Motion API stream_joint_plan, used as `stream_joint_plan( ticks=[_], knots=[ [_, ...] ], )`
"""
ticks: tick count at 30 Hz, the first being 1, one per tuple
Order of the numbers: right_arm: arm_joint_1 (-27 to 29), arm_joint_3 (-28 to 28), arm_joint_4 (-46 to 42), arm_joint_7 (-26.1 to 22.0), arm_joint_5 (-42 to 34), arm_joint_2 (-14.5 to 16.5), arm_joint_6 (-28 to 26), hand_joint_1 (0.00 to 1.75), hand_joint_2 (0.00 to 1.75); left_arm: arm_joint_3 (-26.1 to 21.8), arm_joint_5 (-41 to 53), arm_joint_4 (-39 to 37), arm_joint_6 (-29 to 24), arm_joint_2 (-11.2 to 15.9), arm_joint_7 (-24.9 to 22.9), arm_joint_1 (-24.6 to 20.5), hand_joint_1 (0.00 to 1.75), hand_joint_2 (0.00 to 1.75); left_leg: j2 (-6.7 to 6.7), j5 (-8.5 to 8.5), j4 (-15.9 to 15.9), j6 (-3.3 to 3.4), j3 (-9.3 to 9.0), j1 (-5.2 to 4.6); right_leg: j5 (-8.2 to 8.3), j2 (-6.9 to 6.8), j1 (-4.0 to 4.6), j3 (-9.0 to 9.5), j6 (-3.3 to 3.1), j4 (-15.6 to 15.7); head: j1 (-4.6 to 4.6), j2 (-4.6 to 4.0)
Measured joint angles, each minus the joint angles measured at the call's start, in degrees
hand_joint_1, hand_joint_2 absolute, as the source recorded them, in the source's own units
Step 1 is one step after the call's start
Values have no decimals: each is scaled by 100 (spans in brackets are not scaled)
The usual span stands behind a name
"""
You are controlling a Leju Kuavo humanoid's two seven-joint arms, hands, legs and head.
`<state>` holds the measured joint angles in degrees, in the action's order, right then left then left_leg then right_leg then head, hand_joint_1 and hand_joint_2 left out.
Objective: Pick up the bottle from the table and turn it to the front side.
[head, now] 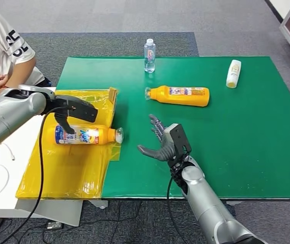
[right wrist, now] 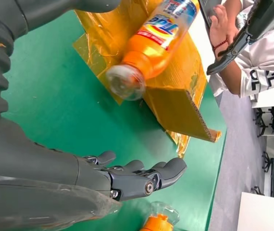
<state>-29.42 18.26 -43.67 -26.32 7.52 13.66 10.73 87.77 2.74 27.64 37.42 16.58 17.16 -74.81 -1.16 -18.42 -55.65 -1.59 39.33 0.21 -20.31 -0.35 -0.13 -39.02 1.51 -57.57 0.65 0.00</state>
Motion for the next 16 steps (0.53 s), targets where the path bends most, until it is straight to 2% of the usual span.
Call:
stream_joint_plan(
  ticks=[6, 16],
  knots=[
    [23, -20, 1, 16, 9, 0, -9, 0, 175, -68, -131, 50, 52, 158, 186, -68, 0, 175, -1, 0, 0, -2, -6, 0, -1, 1, 0, 3, -2, -2, 1, 0],
    [50, -32, 0, 38, 24, 0, -55, 0, 175, -159, -336, 411, 29, 507, 167, -201, 0, 175, -1, 0, 0, -2, -7, 0, -2, 1, 0, 7, -2, -2, -1, 0]
  ],
)
